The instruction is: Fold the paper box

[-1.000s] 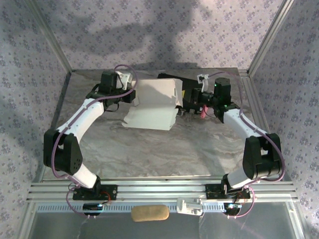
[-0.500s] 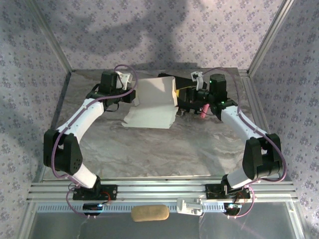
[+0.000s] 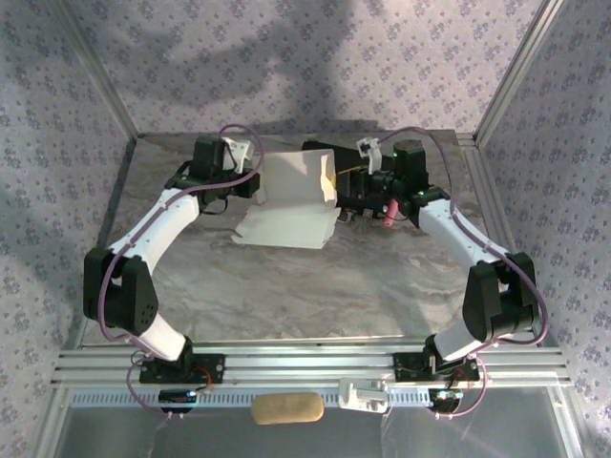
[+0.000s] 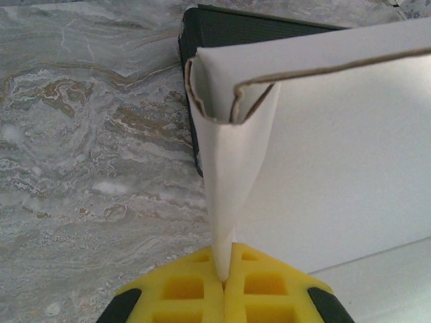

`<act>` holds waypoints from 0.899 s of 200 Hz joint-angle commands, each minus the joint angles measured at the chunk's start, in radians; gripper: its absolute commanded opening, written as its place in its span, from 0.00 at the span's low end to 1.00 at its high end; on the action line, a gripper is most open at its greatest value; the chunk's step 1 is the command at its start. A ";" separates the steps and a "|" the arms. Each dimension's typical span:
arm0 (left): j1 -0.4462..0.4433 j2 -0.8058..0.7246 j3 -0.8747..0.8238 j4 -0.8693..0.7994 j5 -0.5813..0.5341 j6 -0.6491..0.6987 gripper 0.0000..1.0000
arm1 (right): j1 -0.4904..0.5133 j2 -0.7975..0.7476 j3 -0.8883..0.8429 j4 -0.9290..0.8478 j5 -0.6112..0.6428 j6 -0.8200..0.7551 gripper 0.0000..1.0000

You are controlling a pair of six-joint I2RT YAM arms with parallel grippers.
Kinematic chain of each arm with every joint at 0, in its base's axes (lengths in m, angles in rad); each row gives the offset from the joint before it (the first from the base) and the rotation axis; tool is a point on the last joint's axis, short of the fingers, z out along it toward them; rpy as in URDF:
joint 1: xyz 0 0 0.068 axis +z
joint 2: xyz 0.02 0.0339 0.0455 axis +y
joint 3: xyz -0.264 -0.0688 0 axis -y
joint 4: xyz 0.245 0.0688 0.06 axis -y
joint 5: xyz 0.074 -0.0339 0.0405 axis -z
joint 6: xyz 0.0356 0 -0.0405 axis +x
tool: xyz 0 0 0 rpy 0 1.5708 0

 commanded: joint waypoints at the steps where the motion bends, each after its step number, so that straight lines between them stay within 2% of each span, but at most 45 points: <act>1: -0.018 -0.018 0.016 -0.007 0.022 0.020 0.00 | 0.014 -0.003 0.039 -0.028 -0.021 -0.033 0.45; 31: -0.018 -0.016 0.016 -0.008 0.021 0.022 0.00 | 0.018 0.001 0.040 -0.043 -0.025 -0.038 0.47; 74: -0.024 -0.018 0.018 -0.013 0.016 0.028 0.00 | 0.032 0.035 0.114 -0.117 0.042 -0.073 0.46; 110: -0.038 -0.019 0.025 -0.023 -0.001 0.040 0.00 | 0.094 0.067 0.170 -0.222 0.215 -0.132 0.48; 133: -0.042 -0.021 0.024 -0.026 -0.011 0.042 0.00 | 0.146 0.094 0.204 -0.277 0.360 -0.162 0.44; 180: -0.061 -0.013 0.025 -0.036 -0.028 0.052 0.00 | 0.233 0.152 0.243 -0.303 0.641 -0.162 0.23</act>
